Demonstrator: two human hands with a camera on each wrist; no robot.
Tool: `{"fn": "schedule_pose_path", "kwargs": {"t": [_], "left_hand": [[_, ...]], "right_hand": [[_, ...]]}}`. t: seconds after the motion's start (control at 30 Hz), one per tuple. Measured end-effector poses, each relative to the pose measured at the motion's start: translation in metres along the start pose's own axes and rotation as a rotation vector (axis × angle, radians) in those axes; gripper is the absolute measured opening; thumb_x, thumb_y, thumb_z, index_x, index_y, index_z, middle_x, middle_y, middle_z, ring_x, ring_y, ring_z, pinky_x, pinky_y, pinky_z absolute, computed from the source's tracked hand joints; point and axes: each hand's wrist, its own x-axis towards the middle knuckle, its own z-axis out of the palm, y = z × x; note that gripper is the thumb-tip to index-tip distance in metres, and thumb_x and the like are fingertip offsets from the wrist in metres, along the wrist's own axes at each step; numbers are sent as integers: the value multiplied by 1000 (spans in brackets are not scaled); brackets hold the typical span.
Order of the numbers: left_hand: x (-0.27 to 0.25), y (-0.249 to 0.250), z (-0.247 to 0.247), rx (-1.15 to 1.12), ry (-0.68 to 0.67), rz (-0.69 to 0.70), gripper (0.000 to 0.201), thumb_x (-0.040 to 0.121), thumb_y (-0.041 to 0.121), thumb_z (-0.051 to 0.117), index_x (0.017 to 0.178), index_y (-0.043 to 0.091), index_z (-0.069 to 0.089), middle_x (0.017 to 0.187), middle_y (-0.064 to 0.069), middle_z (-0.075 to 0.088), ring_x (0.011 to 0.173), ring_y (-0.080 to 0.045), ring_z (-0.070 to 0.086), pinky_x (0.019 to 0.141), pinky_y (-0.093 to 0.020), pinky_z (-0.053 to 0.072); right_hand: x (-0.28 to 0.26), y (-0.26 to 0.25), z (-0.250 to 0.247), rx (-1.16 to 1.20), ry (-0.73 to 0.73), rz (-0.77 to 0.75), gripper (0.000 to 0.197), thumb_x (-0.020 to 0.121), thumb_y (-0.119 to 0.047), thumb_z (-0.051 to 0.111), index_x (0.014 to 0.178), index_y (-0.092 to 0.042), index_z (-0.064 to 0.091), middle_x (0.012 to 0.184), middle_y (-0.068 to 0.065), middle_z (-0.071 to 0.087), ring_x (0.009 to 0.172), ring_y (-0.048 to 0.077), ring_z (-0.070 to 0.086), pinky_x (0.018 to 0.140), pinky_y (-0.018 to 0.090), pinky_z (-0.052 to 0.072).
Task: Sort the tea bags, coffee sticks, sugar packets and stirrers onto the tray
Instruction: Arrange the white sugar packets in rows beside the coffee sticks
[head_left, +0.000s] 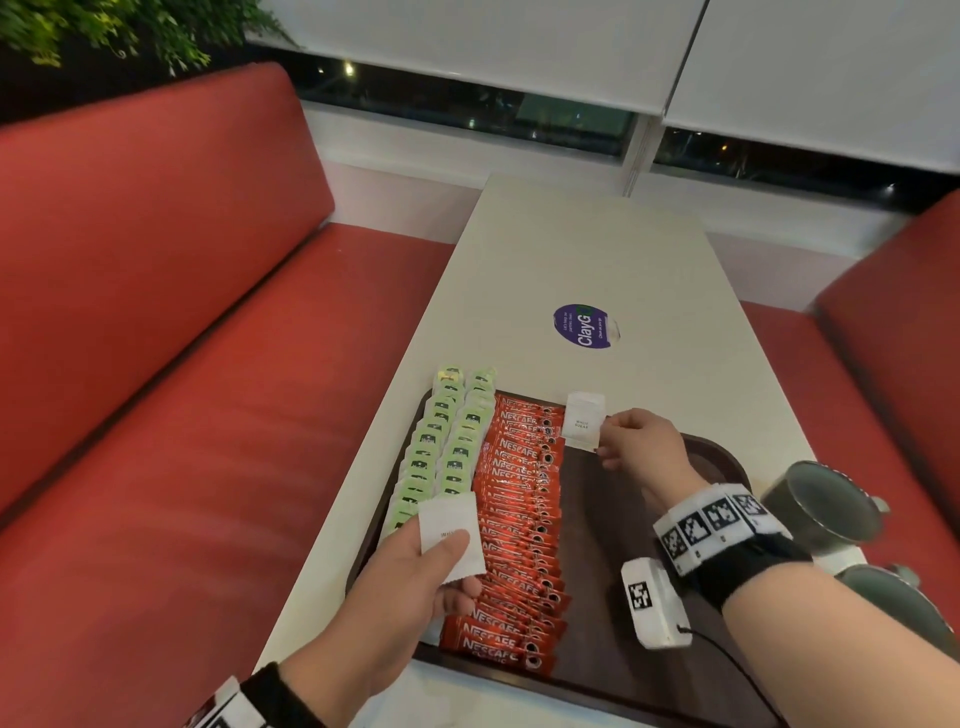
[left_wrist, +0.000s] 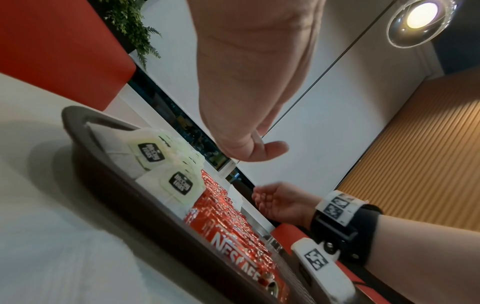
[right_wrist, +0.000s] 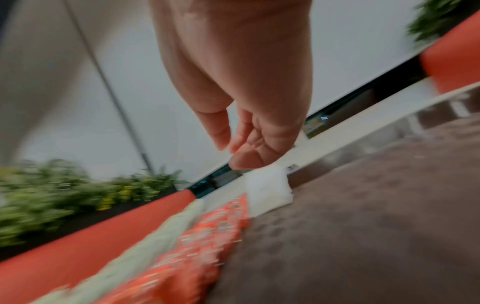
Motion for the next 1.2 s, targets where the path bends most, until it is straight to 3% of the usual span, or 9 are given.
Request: {"fn": "schedule_pose_path", "kwargs": {"t": [0.1,0.17,0.33,0.47,0.57,0.63,0.73,0.9,1.2], "left_hand": [[1,1,6,39,-33,7,17,97,16,50,109,25,58,90,-10,68,63,-14,58,58,-26,50],[2,0,9,65,-45,12,18,97,16,50,111,25,57,93,-12,68,63,-13,58,59,-25,50],[1,0,19,72,-65,12,20,97,12,51,111,23,59,85,-10,66,60,-13,58,55,-25,49],[1,-1,21,75,-74,5,21,96,12,52,112,26,58,90,-10,66,61,-13,59,56,-25,48],[1,0,20,48,-71,-6,24,94,8,55,112,23,56,94,-12,67,63,-16,62,58,-26,50],[1,1,16,28,-57,3,26,92,3,57,112,18,55,103,-13,64,67,-19,65,63,-29,53],[0,2,6,11,-18,21,22,89,2,60,108,13,56,104,-12,59,73,-24,68,66,-29,55],[-6,3,-8,-19,13,32,13,90,5,60,102,6,60,98,-13,58,71,-23,67,64,-28,56],[-27,3,-38,-94,88,55,9,88,-1,59,96,-1,61,80,-11,55,65,-25,64,56,-27,55]], "right_hand": [[-62,-17,6,-49,-328,-174,6,87,-20,67,83,-18,70,78,-2,70,66,7,62,60,19,46],[-94,-22,12,-42,-510,-215,2,83,-21,72,82,-19,71,75,-3,70,65,4,61,62,17,46],[-109,-13,18,-18,-489,-242,8,77,-15,78,73,-20,73,74,6,68,67,12,58,70,30,49],[-117,-9,20,-11,-537,-245,13,77,-13,77,69,-21,71,70,0,66,65,11,56,68,28,48],[-120,-9,19,11,-551,-236,12,78,-10,75,70,-17,70,69,5,65,65,14,55,66,28,47],[-115,-13,15,44,-518,-212,10,80,-7,73,72,-11,69,67,11,64,61,14,56,62,24,47],[-82,-17,3,104,-281,-116,16,83,-2,68,69,-7,64,53,-1,59,44,4,51,46,14,40],[-3,-3,-12,-108,13,-29,17,85,-9,68,68,-9,64,63,5,62,53,14,51,49,24,39],[47,13,11,-268,-29,118,14,86,-7,62,72,-11,59,67,8,60,62,20,56,59,31,46]]}}
